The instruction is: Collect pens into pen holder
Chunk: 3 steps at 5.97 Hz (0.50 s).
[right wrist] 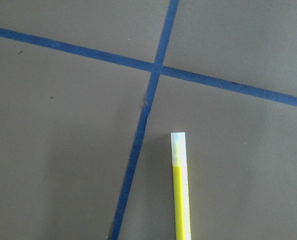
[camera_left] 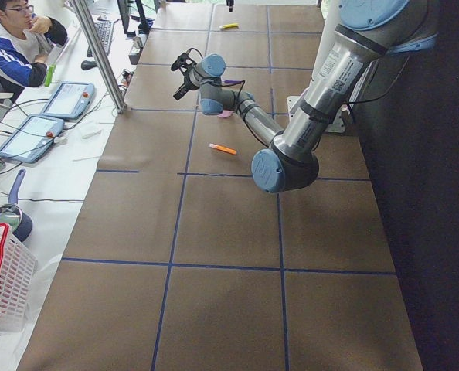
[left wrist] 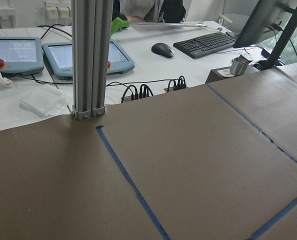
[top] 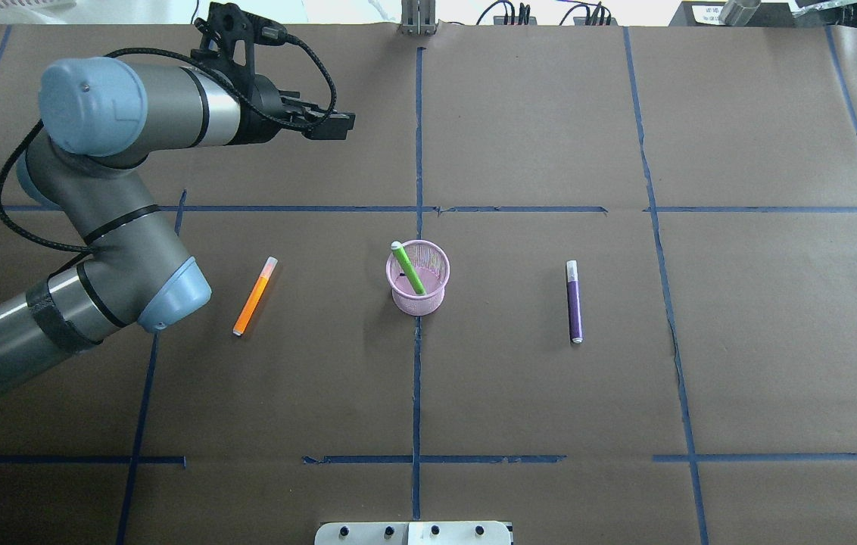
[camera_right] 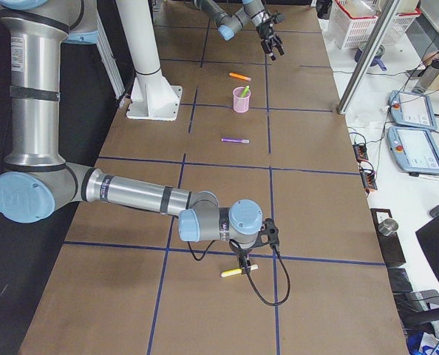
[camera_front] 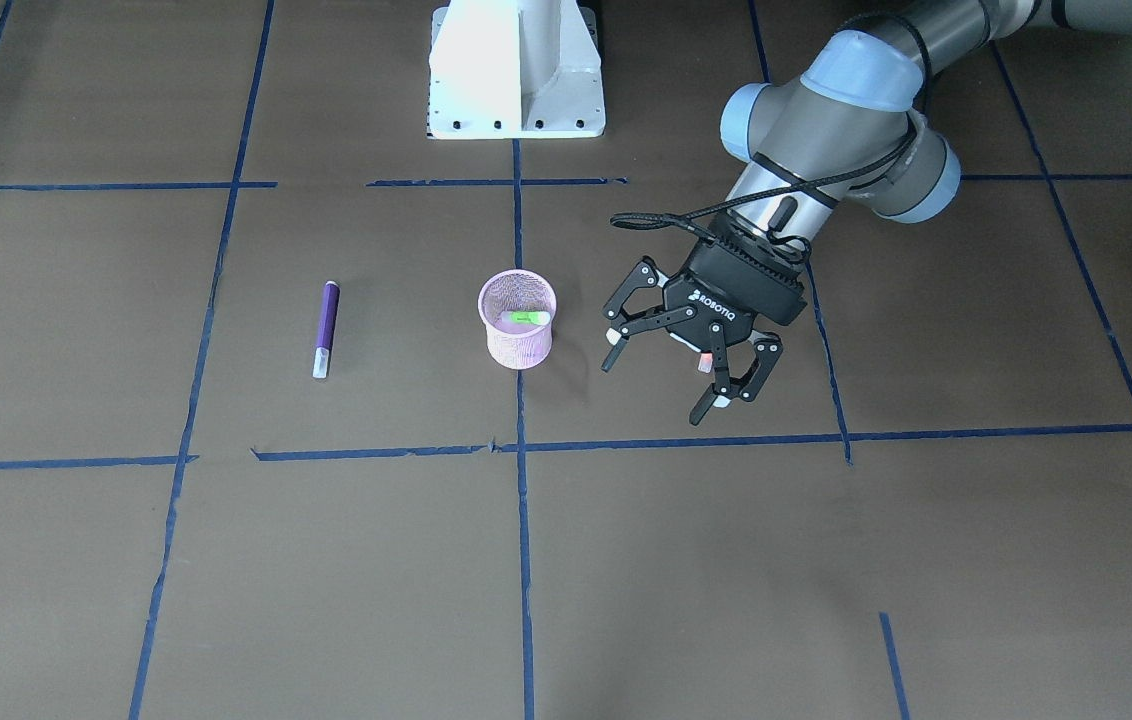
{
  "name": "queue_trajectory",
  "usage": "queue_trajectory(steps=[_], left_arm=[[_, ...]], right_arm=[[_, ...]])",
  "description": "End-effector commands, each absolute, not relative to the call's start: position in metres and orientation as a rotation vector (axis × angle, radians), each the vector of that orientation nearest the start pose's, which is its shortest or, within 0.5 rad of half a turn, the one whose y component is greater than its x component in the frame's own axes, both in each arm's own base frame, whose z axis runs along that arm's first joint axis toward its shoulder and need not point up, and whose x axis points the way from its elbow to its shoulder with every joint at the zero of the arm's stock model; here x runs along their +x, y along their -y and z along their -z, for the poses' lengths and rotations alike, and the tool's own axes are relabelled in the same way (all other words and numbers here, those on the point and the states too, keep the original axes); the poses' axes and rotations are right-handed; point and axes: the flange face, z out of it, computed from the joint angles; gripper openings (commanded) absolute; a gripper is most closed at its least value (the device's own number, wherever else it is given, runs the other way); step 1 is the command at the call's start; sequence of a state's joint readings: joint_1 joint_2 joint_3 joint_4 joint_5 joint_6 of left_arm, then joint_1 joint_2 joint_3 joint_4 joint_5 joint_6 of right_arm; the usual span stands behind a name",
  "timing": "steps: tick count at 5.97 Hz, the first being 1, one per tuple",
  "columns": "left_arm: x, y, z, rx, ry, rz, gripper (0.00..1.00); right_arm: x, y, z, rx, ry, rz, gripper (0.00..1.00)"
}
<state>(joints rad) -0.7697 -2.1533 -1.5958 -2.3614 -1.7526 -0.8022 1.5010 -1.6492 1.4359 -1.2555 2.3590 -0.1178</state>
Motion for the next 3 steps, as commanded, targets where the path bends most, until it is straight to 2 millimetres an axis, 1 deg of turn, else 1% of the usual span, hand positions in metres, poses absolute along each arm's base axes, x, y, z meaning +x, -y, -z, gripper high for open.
queue_trajectory(steps=[1, 2, 3], left_arm=[[0.393, 0.55, -0.235, 0.822, -1.059, -0.131, 1.0], [0.393, 0.55, -0.238, 0.83, -1.049, -0.148, 1.0], [0.391, 0.551, -0.239, 0.83, -1.047, -0.148, 1.0]], right_arm=[[0.027, 0.473, -0.784, 0.146, 0.765, 0.235, 1.0], [0.023, 0.489, -0.782, 0.157, 0.772, 0.236, 1.0], [0.013, 0.493, -0.786, 0.134, 0.775, 0.233, 1.0]])
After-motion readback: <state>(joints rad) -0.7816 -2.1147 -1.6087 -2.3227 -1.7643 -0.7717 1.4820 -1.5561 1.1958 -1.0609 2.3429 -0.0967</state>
